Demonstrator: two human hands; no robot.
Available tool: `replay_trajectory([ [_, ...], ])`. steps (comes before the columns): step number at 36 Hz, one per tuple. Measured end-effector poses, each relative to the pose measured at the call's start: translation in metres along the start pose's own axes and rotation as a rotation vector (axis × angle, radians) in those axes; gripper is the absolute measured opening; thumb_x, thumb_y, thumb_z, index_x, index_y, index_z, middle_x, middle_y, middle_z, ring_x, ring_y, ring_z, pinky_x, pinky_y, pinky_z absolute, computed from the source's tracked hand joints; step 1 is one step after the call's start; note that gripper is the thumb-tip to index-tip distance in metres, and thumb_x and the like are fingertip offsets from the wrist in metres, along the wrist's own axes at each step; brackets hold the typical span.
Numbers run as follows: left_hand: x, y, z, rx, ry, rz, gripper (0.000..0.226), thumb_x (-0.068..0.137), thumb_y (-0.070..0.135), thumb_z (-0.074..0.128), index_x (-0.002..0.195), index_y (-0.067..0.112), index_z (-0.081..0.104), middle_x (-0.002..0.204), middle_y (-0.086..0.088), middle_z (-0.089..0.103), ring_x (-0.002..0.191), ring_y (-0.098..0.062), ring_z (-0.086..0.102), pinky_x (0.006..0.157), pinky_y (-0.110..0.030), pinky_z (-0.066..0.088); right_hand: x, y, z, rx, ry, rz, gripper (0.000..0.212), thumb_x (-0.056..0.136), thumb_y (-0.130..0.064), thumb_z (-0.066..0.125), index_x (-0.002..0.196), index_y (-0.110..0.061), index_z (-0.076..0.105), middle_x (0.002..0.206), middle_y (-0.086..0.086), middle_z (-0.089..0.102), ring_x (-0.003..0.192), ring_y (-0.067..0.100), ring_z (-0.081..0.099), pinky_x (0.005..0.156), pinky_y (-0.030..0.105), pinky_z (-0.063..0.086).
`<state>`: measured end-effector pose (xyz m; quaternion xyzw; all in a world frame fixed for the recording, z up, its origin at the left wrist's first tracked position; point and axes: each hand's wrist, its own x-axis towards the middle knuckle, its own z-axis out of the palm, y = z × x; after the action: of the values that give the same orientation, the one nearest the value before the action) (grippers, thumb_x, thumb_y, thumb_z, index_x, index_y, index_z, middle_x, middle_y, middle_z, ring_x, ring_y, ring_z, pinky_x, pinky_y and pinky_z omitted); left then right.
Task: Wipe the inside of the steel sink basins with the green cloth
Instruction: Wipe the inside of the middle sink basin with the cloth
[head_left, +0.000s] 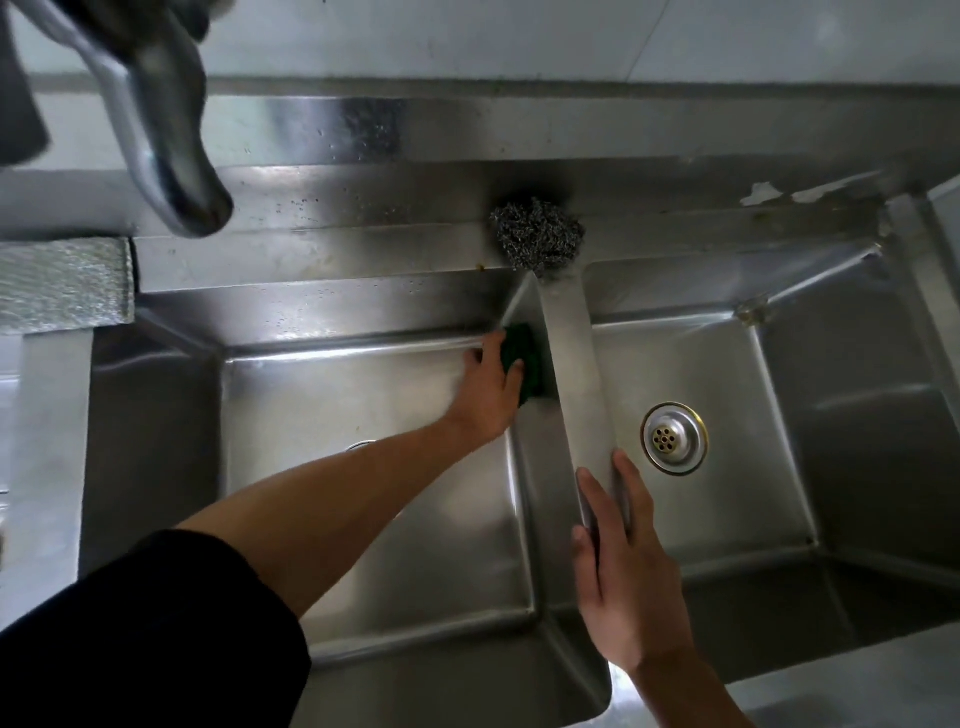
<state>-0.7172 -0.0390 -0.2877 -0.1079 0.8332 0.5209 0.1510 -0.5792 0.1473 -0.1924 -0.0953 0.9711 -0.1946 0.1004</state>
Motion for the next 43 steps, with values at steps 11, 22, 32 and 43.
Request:
replay_trajectory([
  [11, 0.026, -0.027, -0.123, 1.608, 0.113, 0.902, 0.048, 0.09, 0.018, 0.055, 0.136, 0.03, 0.055, 0.146, -0.012, 0.054, 0.117, -0.033, 0.057, 0.091, -0.041, 0.047, 0.001, -0.002, -0.001, 0.017, 0.0, 0.011, 0.054, 0.093, -0.031, 0.049, 0.146, -0.027, 0.038, 0.164, 0.001, 0.015, 0.079, 0.016, 0.07, 0.052, 0.01, 0.046],
  [22, -0.015, -0.084, -0.225, 1.857, 0.15, 0.885, 0.051, 0.082, 0.011, 0.069, 0.131, 0.021, 0.06, 0.146, -0.008, 0.055, 0.119, -0.033, 0.049, 0.09, -0.039, 0.041, 0.002, 0.0, 0.002, -0.004, 0.028, -0.03, 0.054, 0.092, -0.028, 0.054, 0.145, -0.024, 0.039, 0.163, 0.003, 0.017, 0.101, 0.031, 0.069, 0.055, 0.038, 0.06],
  [32, 0.023, -0.031, -0.17, 1.651, 0.196, 1.073, 0.039, 0.097, 0.009, 0.049, 0.132, 0.025, 0.056, 0.145, -0.008, 0.057, 0.109, -0.028, 0.061, 0.09, -0.038, 0.039, 0.001, -0.003, 0.001, -0.007, 0.051, -0.01, 0.052, 0.092, -0.031, 0.051, 0.142, -0.024, 0.043, 0.162, 0.002, 0.02, 0.099, 0.032, 0.071, 0.057, 0.036, 0.056],
  [43, 0.028, -0.018, -0.169, 1.367, 0.285, 1.137, 0.034, 0.104, 0.053, 0.053, 0.103, 0.022, 0.066, 0.127, -0.012, 0.065, 0.097, -0.033, 0.063, 0.078, -0.04, 0.045, 0.001, -0.004, 0.001, -0.019, 0.052, 0.0, 0.05, 0.091, -0.03, 0.051, 0.141, -0.024, 0.043, 0.162, 0.001, 0.021, 0.102, 0.033, 0.07, 0.059, 0.038, 0.056],
])
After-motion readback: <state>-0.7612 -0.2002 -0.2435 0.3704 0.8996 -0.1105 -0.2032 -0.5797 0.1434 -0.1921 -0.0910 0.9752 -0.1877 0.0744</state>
